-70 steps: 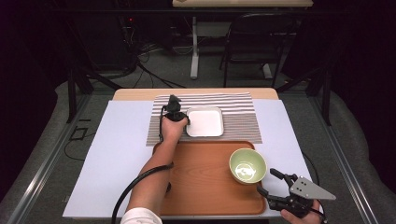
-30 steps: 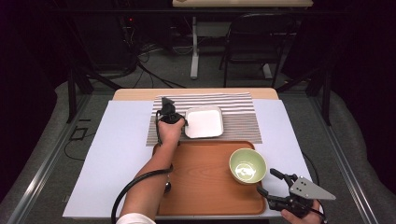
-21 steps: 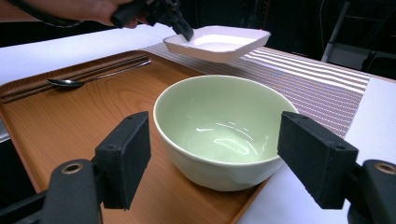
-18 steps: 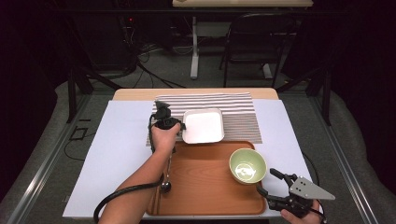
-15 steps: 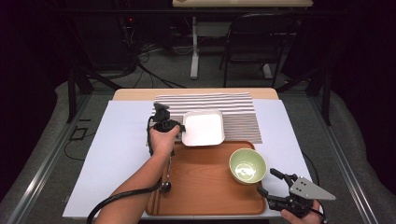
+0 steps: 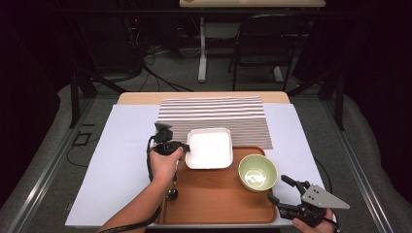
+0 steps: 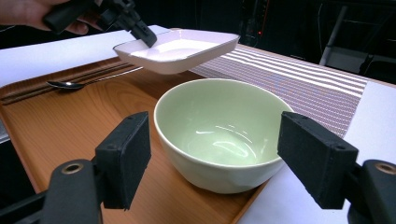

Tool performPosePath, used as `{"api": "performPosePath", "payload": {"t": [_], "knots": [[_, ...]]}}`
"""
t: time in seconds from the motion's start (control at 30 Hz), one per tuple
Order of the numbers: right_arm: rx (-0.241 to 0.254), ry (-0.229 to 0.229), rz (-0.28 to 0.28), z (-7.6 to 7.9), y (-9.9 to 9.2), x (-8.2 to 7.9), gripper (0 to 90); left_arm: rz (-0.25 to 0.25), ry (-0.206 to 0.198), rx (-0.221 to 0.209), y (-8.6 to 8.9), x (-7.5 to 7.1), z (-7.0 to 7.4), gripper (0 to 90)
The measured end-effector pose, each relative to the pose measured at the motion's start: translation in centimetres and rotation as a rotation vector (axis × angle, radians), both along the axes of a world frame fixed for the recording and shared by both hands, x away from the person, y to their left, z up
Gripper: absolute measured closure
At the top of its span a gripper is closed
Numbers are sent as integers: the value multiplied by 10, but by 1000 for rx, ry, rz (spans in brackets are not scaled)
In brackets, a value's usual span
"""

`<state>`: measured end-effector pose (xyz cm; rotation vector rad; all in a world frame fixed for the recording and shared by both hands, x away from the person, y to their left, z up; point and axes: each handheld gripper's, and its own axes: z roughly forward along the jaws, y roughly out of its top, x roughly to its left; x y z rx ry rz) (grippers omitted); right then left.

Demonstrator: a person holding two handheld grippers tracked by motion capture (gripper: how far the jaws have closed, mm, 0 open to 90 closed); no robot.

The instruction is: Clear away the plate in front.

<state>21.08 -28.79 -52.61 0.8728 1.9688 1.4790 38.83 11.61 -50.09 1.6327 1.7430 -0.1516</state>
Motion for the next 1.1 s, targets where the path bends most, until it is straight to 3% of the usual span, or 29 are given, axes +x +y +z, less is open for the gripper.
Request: {"api": "performPosePath", "payload": {"t": [0.27, 0.43, 0.77, 1.1], "knots": [[-1, 0, 0, 0, 0, 0, 256, -15, 16, 2, -1, -30, -18, 886], [-3, -1, 1, 0, 1, 0, 256, -13, 44, 13, 0, -39, -29, 886], [-4, -4, 2, 0, 0, 0, 256, -10, 82, 47, 2, -39, -40, 881], [-5, -4, 3, 0, 1, 0, 257, -19, 95, 16, 0, -42, -42, 865]]}}
